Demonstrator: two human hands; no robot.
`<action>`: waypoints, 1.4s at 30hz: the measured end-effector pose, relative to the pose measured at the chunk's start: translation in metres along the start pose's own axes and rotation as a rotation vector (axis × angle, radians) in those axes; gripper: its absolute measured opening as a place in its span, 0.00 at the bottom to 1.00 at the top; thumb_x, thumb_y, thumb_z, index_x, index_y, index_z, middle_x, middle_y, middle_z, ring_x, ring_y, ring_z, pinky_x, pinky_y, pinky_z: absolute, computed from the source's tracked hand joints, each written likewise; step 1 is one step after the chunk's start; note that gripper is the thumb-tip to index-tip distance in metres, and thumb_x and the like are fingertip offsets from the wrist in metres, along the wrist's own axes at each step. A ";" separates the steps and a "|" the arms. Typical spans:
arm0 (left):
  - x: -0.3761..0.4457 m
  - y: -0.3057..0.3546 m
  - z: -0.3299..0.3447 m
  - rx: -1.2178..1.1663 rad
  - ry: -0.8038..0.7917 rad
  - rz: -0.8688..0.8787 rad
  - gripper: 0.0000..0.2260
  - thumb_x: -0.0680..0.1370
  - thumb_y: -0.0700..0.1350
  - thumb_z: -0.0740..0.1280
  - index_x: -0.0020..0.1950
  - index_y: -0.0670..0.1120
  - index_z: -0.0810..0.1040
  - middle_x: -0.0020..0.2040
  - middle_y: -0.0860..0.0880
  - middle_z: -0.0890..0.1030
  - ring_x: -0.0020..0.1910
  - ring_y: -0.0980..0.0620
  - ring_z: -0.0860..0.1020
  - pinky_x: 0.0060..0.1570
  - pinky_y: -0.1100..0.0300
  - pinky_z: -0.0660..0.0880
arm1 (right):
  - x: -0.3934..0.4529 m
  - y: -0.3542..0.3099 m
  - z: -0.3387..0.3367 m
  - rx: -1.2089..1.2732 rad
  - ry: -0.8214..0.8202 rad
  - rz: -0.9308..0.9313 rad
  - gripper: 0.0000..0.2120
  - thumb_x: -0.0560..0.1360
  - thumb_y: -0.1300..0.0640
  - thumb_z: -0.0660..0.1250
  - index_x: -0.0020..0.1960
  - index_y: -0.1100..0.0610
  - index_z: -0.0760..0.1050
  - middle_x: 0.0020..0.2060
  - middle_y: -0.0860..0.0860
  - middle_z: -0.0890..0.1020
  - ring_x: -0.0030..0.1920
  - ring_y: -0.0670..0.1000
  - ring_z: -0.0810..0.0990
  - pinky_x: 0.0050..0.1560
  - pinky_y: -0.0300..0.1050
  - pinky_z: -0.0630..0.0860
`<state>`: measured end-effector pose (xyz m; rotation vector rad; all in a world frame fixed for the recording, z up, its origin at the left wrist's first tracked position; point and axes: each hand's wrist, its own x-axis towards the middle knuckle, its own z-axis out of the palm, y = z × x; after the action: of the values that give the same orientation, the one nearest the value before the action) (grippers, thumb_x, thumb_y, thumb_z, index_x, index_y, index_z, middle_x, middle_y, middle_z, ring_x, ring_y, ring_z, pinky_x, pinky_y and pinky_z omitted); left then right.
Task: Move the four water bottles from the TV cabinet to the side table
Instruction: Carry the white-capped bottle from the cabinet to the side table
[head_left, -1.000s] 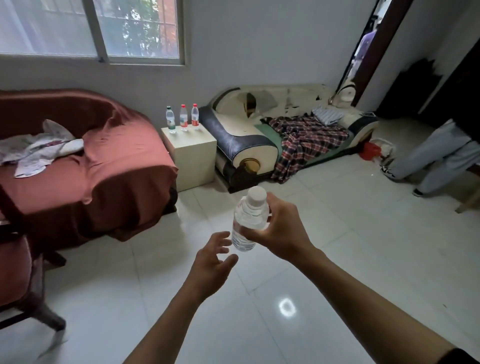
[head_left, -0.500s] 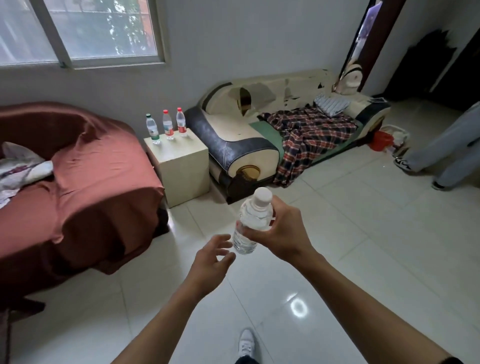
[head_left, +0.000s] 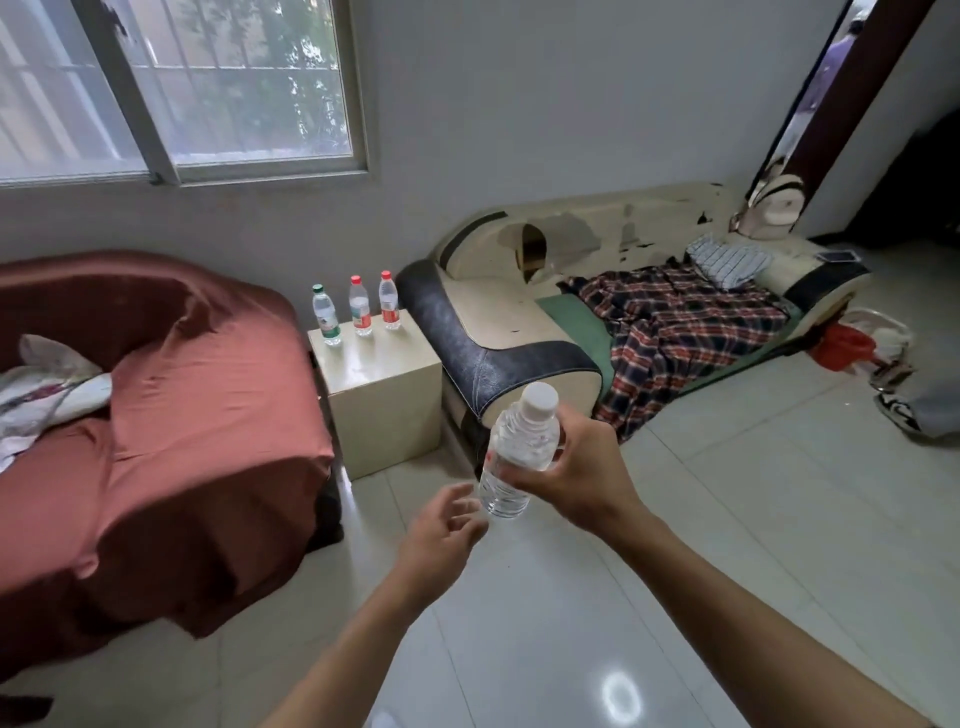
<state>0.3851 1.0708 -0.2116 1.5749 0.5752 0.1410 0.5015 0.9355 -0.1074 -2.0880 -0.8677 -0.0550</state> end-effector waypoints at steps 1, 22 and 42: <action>0.017 0.004 -0.003 -0.015 0.002 0.005 0.16 0.78 0.38 0.68 0.64 0.51 0.73 0.56 0.48 0.80 0.44 0.56 0.78 0.40 0.66 0.75 | 0.018 0.005 0.006 -0.009 0.002 0.003 0.24 0.61 0.38 0.79 0.49 0.50 0.79 0.39 0.46 0.85 0.39 0.46 0.83 0.41 0.49 0.80; 0.353 0.074 -0.122 -0.098 0.071 -0.040 0.10 0.79 0.41 0.66 0.59 0.50 0.77 0.51 0.50 0.85 0.47 0.54 0.80 0.51 0.55 0.75 | 0.359 0.061 0.138 -0.087 -0.072 -0.050 0.27 0.62 0.37 0.78 0.52 0.52 0.77 0.42 0.46 0.83 0.40 0.46 0.81 0.41 0.49 0.80; 0.573 0.120 -0.185 -0.112 0.462 -0.187 0.12 0.79 0.42 0.66 0.62 0.52 0.74 0.54 0.51 0.81 0.53 0.52 0.80 0.52 0.52 0.80 | 0.628 0.124 0.261 0.139 -0.362 -0.161 0.22 0.62 0.41 0.79 0.51 0.50 0.77 0.43 0.46 0.83 0.42 0.46 0.82 0.43 0.46 0.80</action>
<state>0.8327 1.4905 -0.2212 1.3745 1.0530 0.3952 0.9839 1.4281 -0.1507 -1.9229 -1.2195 0.2982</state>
